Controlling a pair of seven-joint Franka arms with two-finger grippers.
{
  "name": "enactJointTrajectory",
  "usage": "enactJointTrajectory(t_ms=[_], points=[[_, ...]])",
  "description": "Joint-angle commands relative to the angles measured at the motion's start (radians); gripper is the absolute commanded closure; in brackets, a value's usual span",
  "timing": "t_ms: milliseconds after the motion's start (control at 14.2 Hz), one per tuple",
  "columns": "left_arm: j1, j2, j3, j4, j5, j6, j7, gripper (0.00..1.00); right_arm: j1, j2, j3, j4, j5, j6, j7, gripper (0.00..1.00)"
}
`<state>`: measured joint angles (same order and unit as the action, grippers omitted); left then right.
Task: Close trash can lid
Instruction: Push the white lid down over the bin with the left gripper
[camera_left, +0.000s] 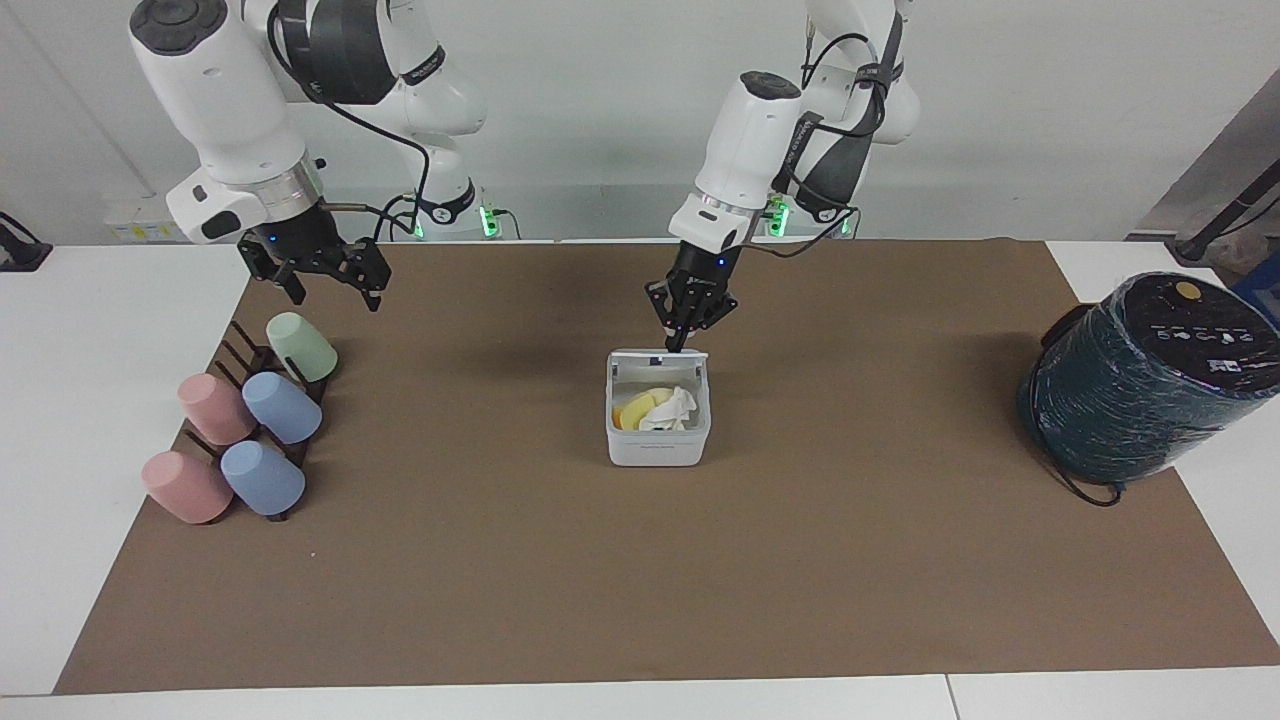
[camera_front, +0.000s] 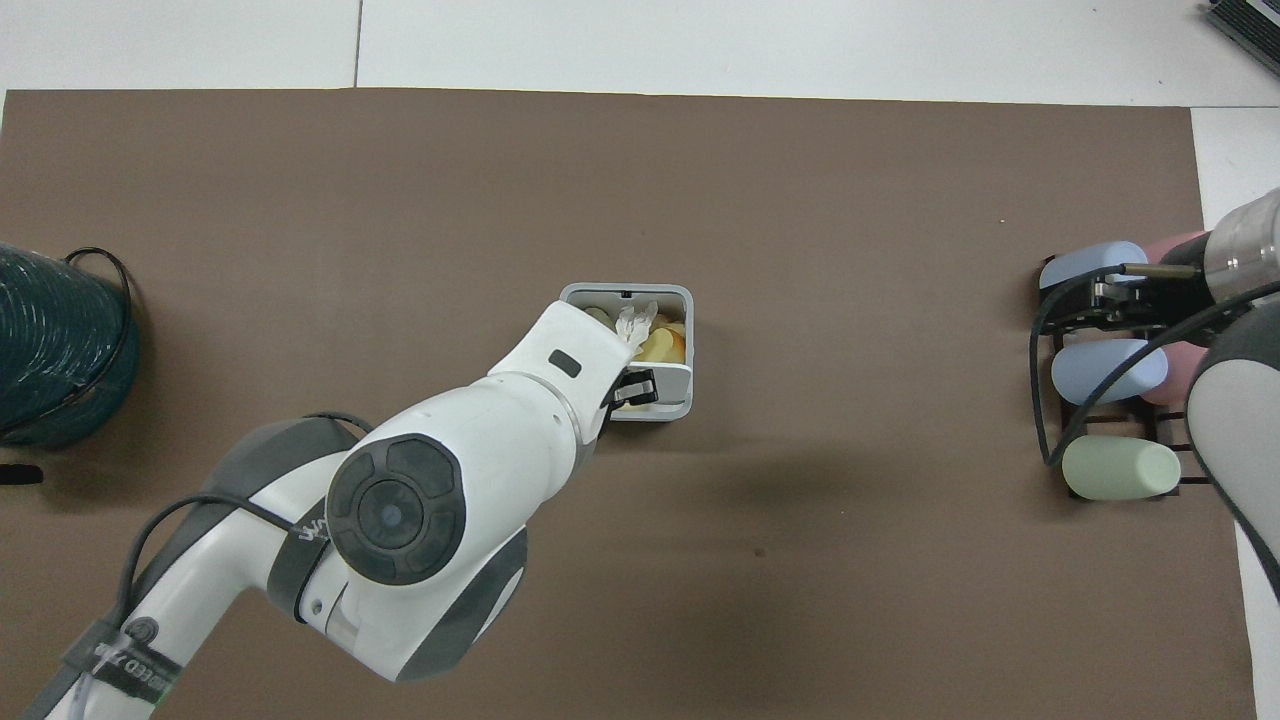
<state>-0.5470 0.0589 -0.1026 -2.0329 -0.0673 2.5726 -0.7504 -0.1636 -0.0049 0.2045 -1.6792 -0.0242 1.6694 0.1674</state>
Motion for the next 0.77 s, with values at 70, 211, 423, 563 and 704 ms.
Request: enactJointTrajectory(t_ms=[70,211,423,563,704], points=[[0.013,0.062,-0.003,0.036,-0.011,0.072,0.0,0.92,-0.013,-0.017,0.01,-0.016,0.006,0.0,0.007,0.0],[0.013,0.09,-0.005,0.046,-0.011,0.101,-0.001,0.92,-0.013,-0.017,0.01,-0.016,0.006,0.0,0.006,0.0],[0.013,0.134,-0.003,0.06,-0.011,0.13,-0.001,0.92,-0.013,-0.017,0.01,-0.016,0.006,-0.002,0.006,0.0],[0.013,0.192,-0.003,0.085,-0.011,0.161,-0.003,0.92,-0.013,-0.017,0.01,-0.016,0.006,0.0,0.006,0.0],[0.021,0.219,-0.002,0.088,-0.011,0.185,-0.001,0.92,-0.013,-0.017,0.01,-0.016,0.006,0.0,0.007,0.0]])
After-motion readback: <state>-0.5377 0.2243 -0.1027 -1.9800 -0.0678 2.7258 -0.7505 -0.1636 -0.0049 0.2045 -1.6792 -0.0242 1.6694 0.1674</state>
